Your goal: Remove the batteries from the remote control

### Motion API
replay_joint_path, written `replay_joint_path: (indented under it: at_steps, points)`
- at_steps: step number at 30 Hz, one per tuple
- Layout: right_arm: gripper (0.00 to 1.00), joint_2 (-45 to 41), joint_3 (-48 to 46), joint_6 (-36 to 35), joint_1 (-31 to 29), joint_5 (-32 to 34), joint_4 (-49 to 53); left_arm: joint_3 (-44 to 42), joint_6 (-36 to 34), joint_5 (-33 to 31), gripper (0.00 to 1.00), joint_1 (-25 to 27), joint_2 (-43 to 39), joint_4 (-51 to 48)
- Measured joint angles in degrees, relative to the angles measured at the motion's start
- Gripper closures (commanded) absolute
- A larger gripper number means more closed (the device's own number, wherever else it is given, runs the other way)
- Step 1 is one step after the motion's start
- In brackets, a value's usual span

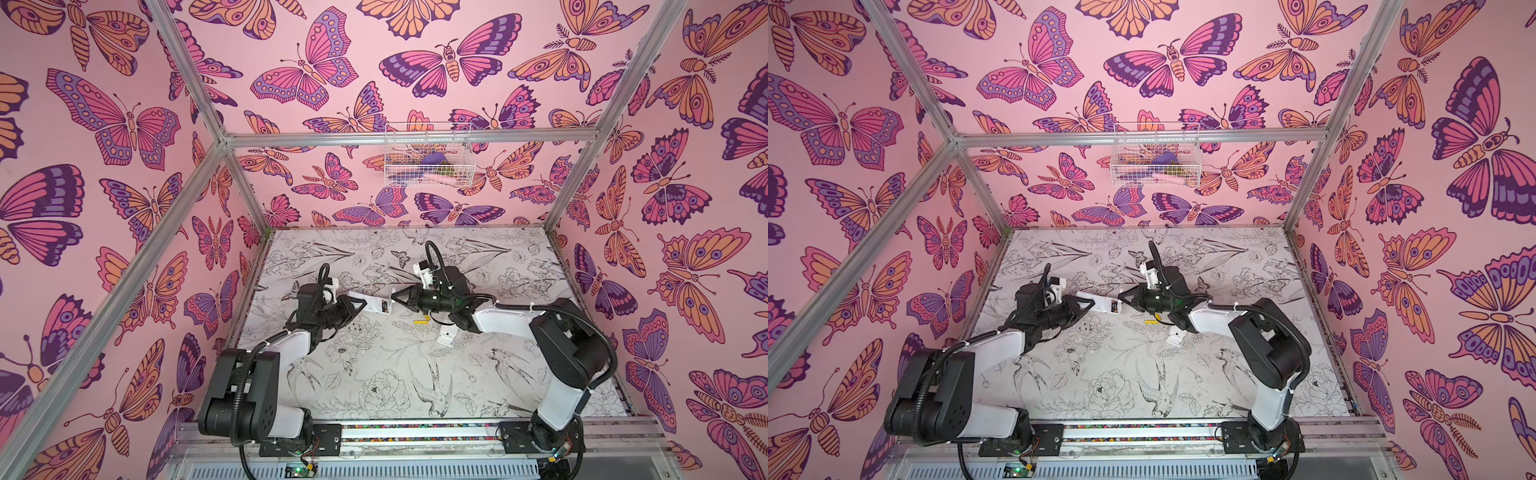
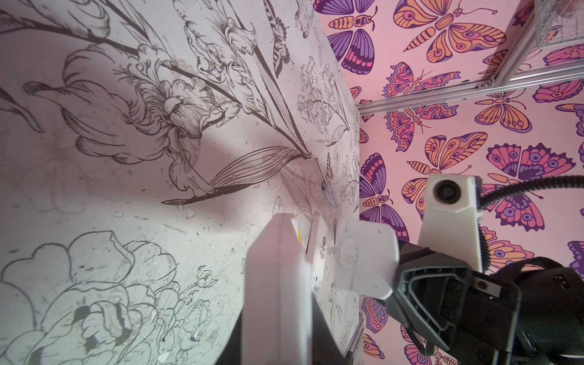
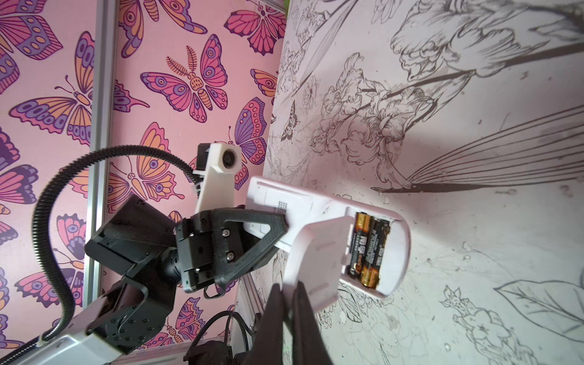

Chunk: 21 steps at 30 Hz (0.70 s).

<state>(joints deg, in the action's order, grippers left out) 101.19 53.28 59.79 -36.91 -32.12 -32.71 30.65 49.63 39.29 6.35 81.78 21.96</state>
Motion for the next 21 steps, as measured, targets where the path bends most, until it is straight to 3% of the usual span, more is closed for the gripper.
replay_joint_path:
  at_steps: [12, 21]
  points:
    - [0.95, -15.3, -3.8, -11.1, 3.1, 5.3, 18.3, -0.7, 1.1, -2.0, 1.0, 2.8, 2.2, -0.3]
    - [0.95, -23.5, -5.3, -20.1, 5.1, 13.7, 35.2, -0.8, 1.6, -2.3, 1.0, 4.6, 3.2, -1.1]
